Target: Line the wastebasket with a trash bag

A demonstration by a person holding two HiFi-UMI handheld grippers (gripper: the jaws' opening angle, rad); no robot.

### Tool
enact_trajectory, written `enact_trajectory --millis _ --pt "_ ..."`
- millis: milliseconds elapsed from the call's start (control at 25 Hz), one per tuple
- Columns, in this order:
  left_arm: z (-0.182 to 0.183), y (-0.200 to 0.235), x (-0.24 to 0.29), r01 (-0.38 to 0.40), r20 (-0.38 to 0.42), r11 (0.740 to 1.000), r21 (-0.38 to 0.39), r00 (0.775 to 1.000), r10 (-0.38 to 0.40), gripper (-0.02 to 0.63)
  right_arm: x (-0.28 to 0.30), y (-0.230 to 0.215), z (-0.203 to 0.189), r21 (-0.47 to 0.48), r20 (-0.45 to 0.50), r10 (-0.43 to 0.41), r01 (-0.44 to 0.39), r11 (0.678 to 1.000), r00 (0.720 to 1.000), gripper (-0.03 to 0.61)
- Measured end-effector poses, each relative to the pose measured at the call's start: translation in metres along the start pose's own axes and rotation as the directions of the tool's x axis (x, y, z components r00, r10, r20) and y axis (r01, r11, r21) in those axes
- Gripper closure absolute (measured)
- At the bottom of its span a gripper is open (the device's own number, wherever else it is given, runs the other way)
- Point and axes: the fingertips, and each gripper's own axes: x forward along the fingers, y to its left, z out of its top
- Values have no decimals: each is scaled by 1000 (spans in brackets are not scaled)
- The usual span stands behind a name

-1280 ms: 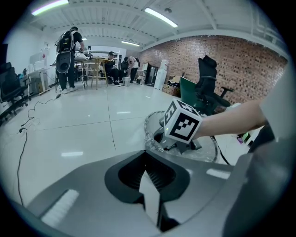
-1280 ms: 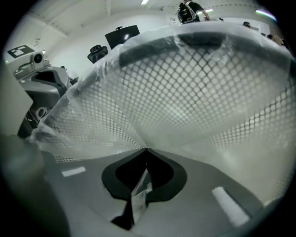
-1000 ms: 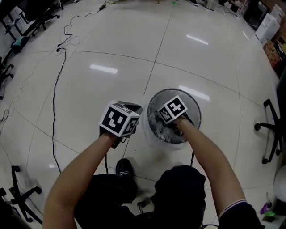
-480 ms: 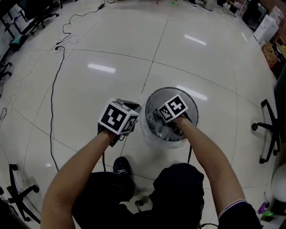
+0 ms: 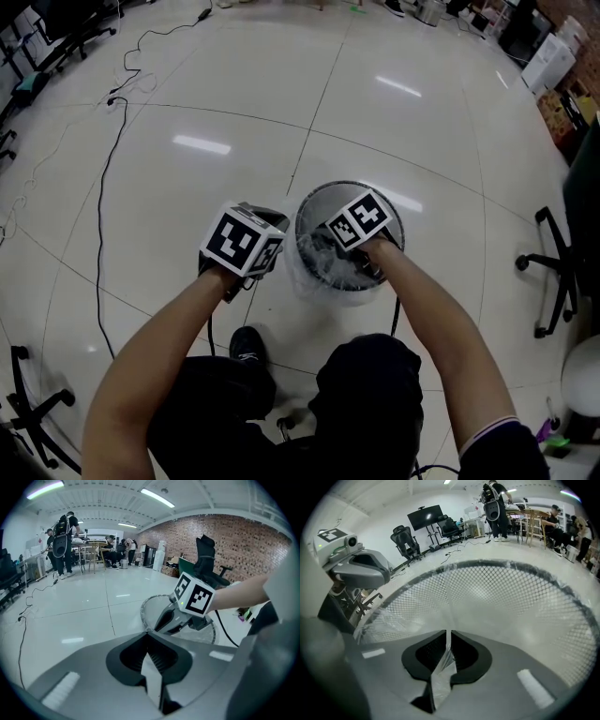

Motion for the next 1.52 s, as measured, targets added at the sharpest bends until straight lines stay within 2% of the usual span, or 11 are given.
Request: enact_trajectory --millis 280,440,520,720,1000,1160,1400,1520 --pt "16 -3 -10 -13 42 1000 13 999 13 601 -31 8 14 -19 44 -20 21 1000 999 546" --pt "28 -12 -17 -13 81 1000 19 997 12 601 -57 14 25 -34 108 -48 52 998 993 552" --pt "37 -21 -20 -2 111 999 32 994 -1 601 -75 17 31 -32 163 -68 74 997 984 577" --pt "53 -48 -33 3 172 997 79 985 -17 601 -118 28 35 -23 291 -107 119 993 951 577" --pt "53 -89 -62 4 241 993 114 970 -32 601 -168 55 29 7 467 -153 170 985 871 577" --pt "57 -107 -87 -5 298 990 140 954 -38 601 -194 78 28 -2 545 -161 193 981 823 577" --pt "71 -123 -132 -44 432 983 181 901 -39 601 -242 122 32 -66 649 -136 233 970 749 577" --pt "73 -131 -147 -64 472 980 187 881 -32 601 -261 139 35 -80 681 -133 254 964 720 577"
